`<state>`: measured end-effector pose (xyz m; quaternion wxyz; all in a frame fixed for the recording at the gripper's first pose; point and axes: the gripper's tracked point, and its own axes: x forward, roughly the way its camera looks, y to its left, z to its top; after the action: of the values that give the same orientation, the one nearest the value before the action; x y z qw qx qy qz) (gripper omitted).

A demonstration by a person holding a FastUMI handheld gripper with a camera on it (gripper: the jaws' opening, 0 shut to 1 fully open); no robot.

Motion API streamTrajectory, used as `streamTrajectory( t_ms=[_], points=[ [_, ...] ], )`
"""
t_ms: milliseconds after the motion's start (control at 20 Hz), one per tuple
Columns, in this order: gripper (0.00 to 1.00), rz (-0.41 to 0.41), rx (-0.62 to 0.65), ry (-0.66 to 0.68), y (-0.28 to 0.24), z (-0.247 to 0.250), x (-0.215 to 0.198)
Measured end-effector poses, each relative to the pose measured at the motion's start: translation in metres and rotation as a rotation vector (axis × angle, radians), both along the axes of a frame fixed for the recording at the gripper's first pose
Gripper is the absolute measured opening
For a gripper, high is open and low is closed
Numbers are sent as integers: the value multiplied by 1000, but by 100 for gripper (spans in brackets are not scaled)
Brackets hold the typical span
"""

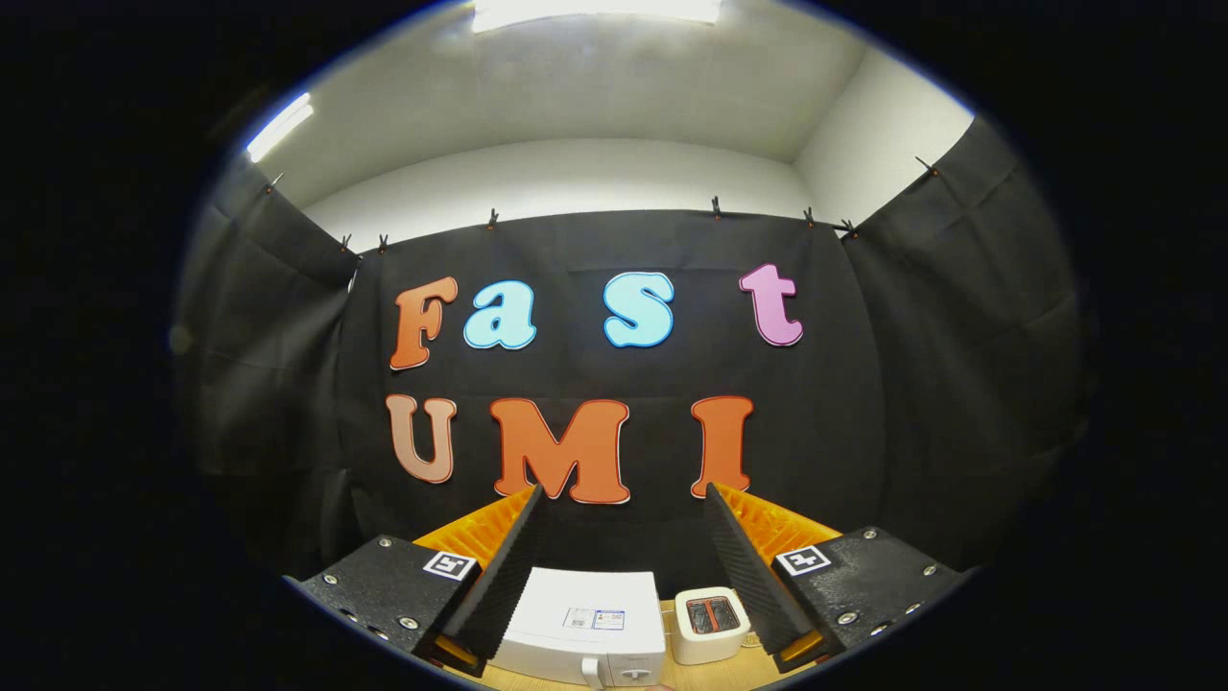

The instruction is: Open the microwave, put the food inside, and close the microwave door.

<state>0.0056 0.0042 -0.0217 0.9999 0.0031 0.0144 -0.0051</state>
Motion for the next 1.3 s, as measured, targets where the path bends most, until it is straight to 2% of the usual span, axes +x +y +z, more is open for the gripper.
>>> streamTrajectory(
  t_ms=[300,650,800,1050,1300],
  points=[
    [98,-21,7,25,2,-44,-2],
    [98,22,-6,131,28,-146,-13],
    [98,17,-25,246,36,-208,-16],
    [98,29,11,381,47,-284,-23],
    [94,29,5,510,53,-361,-31]
  ],
)
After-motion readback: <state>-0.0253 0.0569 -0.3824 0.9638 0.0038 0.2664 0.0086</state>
